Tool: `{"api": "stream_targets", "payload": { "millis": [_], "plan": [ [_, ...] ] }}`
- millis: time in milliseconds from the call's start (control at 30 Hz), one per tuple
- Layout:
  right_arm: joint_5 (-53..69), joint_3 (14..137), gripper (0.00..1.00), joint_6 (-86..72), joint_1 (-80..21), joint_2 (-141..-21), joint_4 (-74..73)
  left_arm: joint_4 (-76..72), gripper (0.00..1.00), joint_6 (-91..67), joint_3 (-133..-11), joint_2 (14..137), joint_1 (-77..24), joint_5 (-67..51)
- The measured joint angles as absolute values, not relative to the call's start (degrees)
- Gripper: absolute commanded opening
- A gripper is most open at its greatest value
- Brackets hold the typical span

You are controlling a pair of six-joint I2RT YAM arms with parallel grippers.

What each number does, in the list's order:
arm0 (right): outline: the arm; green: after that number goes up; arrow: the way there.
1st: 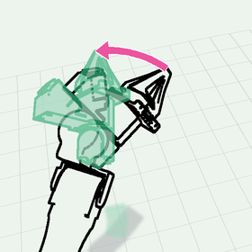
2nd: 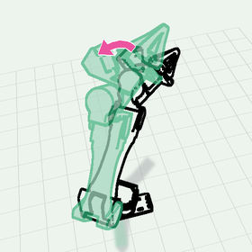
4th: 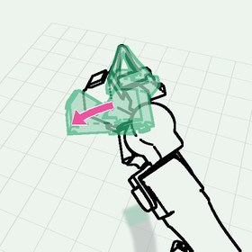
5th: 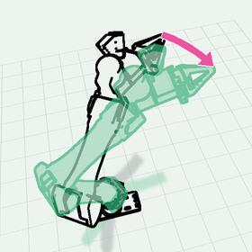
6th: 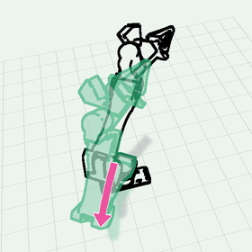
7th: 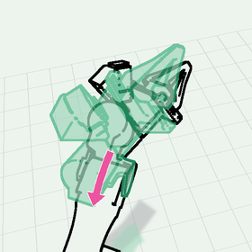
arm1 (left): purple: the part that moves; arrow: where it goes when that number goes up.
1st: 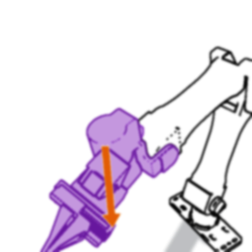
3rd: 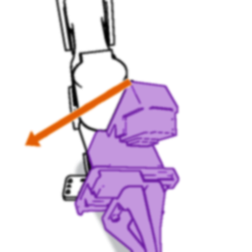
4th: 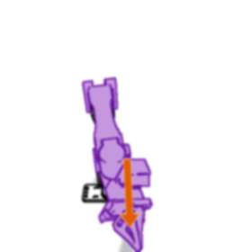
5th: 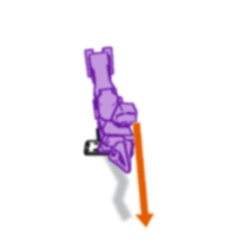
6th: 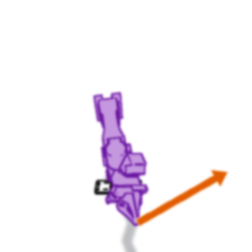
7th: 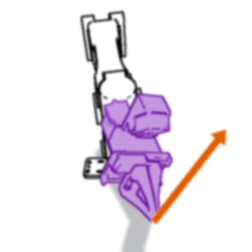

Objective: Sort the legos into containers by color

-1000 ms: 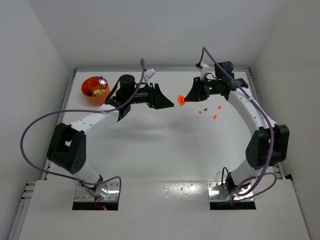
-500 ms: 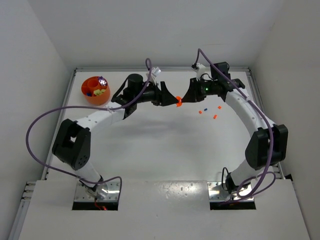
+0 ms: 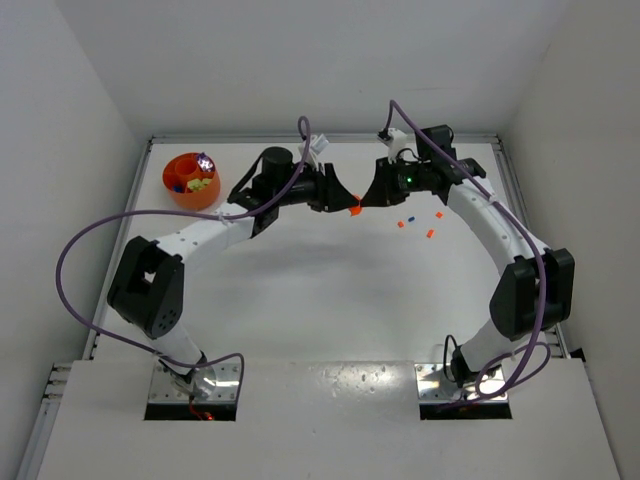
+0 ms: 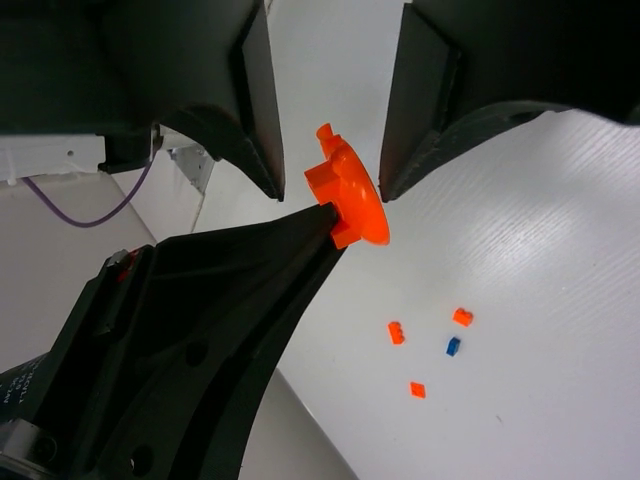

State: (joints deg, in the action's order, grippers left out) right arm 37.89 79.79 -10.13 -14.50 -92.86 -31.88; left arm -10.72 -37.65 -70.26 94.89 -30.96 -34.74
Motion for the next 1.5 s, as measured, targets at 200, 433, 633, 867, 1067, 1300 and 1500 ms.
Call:
{"api": "stream_targets", "payload": {
  "millis": [200, 433, 633, 867, 1067, 1300, 1500],
  "plan": [
    [37.6, 79.8, 0.0, -10.1, -14.5, -92.9, -32.0, -10.2, 0.39, -37.0, -70.3, 94.9, -31.1, -34.4],
    [37.6, 79.9, 0.0, -10.1, -14.5, -92.9, -32.1, -9.3, 0.34, -36.4, -70.3, 95.0, -31.2, -34.5],
    [37.6, 79.8, 0.02, -9.4, -14.5, -92.9, -32.2, -8.6, 0.24, -35.9, -70.8, 95.0, -31.4, -34.4],
    [37.2, 79.8, 0.29, -8.7, -14.6, -92.9, -32.6, -8.1, 0.11, -34.3, -70.9, 95.0, -31.7, -34.2],
    [37.5, 79.8, 0.46, -8.9, -15.0, -92.4, -32.6, -4.9, 0.03, -30.4, -69.9, 94.3, -31.9, -31.7],
    [35.6, 79.8, 0.54, -8.8, -14.7, -90.4, -33.0, 1.1, 0.01, -25.7, -66.1, 88.5, -29.3, -31.6],
    [32.0, 76.0, 0.54, -7.3, -14.7, -88.5, -32.7, 7.3, 0.36, -18.0, -65.8, 86.6, -26.6, -31.3]
  ]
}}
